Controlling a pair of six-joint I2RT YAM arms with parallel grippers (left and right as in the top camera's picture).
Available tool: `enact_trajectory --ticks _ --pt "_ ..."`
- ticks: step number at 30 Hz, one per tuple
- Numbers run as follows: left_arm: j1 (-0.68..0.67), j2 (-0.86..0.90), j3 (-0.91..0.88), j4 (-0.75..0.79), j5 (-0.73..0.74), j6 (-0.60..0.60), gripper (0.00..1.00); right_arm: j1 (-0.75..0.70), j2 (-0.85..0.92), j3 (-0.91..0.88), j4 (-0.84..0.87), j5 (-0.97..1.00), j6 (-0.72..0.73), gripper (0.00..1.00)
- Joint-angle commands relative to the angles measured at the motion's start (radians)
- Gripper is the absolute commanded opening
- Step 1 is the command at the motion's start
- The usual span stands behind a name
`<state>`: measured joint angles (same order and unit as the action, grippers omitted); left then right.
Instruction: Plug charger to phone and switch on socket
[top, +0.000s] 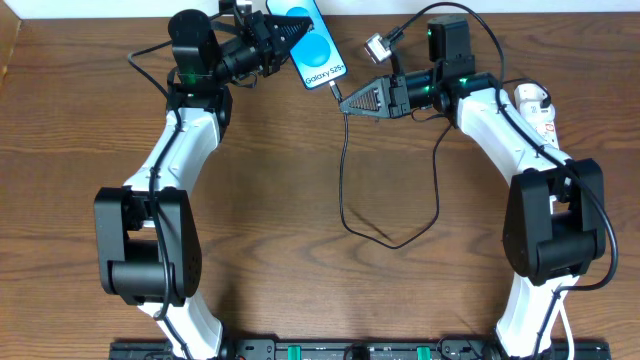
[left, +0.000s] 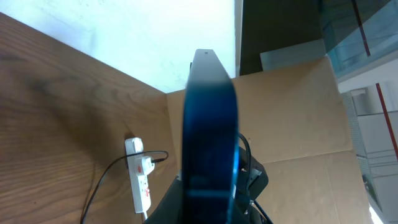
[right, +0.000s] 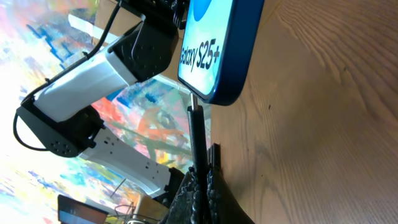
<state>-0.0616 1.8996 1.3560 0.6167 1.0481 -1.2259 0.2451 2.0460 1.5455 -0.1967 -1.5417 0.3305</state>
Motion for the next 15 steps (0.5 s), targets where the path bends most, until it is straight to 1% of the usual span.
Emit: enact_trajectory --ticks 1,15 --pt "-0.003 -0.024 0.021 0.011 0.025 0.018 0.07 -0.006 -0.034 0.013 0.005 -0.019 0.014 0.01" --pt "-0.003 -0.024 0.021 0.012 -0.004 0.017 0.07 -0.001 -0.034 0.013 0.006 -0.005 0.036 0.01"
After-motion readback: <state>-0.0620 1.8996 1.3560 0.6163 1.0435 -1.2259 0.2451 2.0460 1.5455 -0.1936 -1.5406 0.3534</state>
